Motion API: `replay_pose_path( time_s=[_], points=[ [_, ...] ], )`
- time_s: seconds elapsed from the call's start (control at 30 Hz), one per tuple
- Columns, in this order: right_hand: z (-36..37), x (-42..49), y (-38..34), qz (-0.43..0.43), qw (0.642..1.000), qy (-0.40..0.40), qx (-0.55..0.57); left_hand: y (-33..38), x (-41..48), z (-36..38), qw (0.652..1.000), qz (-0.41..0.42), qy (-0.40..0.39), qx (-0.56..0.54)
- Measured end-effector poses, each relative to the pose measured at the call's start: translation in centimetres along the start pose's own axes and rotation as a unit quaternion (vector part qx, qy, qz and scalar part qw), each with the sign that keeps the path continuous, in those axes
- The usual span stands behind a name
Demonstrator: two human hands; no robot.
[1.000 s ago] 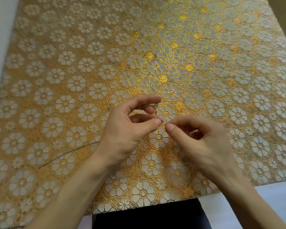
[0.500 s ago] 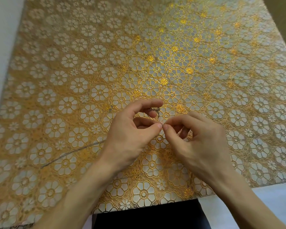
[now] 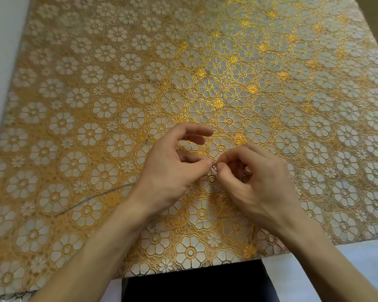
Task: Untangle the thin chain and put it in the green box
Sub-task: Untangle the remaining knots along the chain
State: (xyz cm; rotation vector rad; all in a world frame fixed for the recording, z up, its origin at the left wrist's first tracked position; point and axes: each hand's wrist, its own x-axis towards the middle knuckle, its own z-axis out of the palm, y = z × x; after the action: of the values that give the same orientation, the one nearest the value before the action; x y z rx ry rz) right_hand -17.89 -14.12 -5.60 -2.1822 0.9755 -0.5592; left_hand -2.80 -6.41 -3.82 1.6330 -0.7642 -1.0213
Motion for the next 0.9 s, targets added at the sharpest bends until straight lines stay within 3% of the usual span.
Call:
replay_pose_path(
  time_s=[0.3,0.53,0.9],
  points=[
    [-0.1,0.2,0.5,0.031,0.997,-0.041,0.051,-0.1,0.4,-0.4,0.994,0.044,-0.009,0.101],
    [-0.3,0.2,0.5,0.033,0.996,-0.054,0.07,-1.3,-0.5,-0.7,0.948,0.149,0.047,0.277],
    [0.0,0.0,0.4,-0.003,0.999,-0.031,0.02,-1.2,-0.8,-0.4,0.95,0.154,0.058,0.267]
  ],
)
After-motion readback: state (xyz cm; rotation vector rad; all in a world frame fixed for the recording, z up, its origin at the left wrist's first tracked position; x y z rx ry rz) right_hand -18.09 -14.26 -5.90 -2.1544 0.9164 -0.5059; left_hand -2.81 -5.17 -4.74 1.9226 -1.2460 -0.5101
